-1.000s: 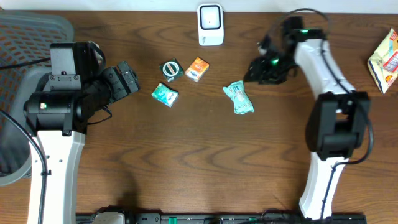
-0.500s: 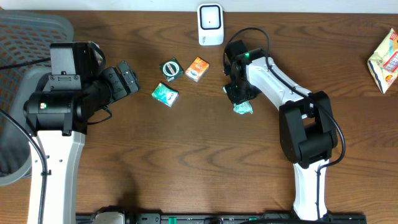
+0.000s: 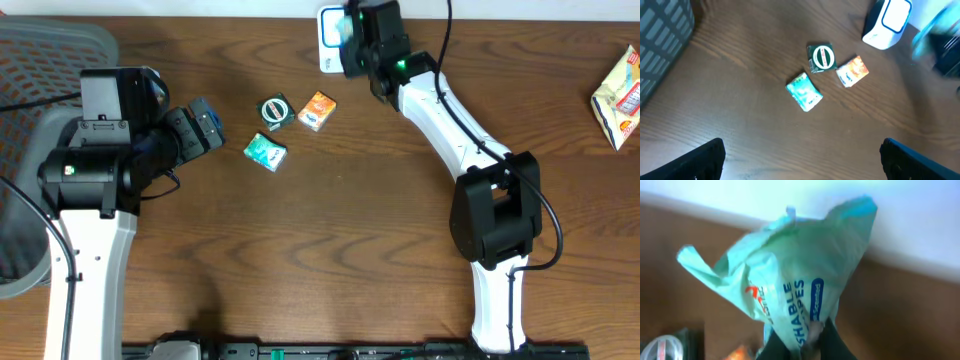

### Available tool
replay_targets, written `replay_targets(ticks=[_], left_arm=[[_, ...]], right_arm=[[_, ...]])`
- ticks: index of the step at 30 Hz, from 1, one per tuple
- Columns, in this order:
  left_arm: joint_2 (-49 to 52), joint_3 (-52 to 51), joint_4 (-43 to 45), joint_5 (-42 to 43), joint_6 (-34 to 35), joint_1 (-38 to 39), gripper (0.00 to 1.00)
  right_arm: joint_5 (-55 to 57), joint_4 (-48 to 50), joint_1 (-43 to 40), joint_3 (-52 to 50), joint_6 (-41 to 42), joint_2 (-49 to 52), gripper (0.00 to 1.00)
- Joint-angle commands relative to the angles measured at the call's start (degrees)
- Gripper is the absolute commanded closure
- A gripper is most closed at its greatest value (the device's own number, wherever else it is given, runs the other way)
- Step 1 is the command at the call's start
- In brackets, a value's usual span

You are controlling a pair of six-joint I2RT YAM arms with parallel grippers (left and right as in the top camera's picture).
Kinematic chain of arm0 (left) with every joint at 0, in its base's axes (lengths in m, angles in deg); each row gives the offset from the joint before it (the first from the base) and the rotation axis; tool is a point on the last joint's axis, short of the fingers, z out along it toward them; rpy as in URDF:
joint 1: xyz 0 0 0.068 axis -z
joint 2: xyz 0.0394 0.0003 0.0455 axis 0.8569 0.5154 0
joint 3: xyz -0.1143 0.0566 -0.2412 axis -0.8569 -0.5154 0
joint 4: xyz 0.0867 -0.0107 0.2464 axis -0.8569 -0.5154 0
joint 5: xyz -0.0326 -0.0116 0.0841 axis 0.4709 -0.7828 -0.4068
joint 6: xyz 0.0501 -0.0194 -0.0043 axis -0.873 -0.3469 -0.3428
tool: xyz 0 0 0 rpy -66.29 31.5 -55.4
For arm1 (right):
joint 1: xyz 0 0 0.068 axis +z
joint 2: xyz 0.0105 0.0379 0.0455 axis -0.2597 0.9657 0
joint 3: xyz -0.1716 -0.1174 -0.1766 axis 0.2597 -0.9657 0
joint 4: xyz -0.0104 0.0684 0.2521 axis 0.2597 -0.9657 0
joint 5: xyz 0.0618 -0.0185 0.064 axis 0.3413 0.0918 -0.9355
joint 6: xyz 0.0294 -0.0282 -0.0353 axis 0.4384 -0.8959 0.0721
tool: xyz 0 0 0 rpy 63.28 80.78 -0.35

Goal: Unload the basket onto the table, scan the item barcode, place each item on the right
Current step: 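Hold the wipes pack up in front of the scanner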

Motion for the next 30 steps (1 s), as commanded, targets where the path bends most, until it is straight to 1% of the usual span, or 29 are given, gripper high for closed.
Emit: replay_targets(ticks=[1, 4, 9, 15, 21, 25, 29, 30], left_arm=[[0.02, 0.20, -0.02, -0.37, -0.37, -0.26, 0.02], [0.02, 0.20, -0.02, -0.37, -0.37, -0.26, 0.02], [0.02, 0.20, -0.02, -0.37, -0.37, -0.26, 0.02], [0.02, 0.20, -0.02, -0.37, -0.37, -0.26, 0.02], [0.02, 0.20, -0.02, -0.37, -0.37, -0.26, 0.02], [0.02, 0.20, -0.02, -0.37, -0.37, -0.26, 0.02], [0.02, 0.20, -0.02, -0.37, -0.37, -0.26, 0.02], [0.02, 0.20, -0.02, -0.37, -0.37, -0.26, 0.02]], right_arm=[[3.54, 10.16, 0.24, 0.48, -2.86, 2.21, 0.99], [5.95, 16.11, 0.44, 0.48, -1.90, 4.33, 0.98], [5.97, 20.06, 0.55, 0.57, 0.39, 8.63, 0.97], [5.95, 21.35, 0.55, 0.66, 0.37, 10.14, 0.96], [5.99, 19.21, 0.59, 0.66, 0.44, 10.03, 0.96], [8.76, 18.12, -1.03, 0.68, 4.96, 6.64, 0.98], [8.79, 11.96, -6.38, 0.68, 6.16, 1.25, 0.96], [9.20, 8.55, -8.70, 0.66, 6.14, -0.33, 0.96]])
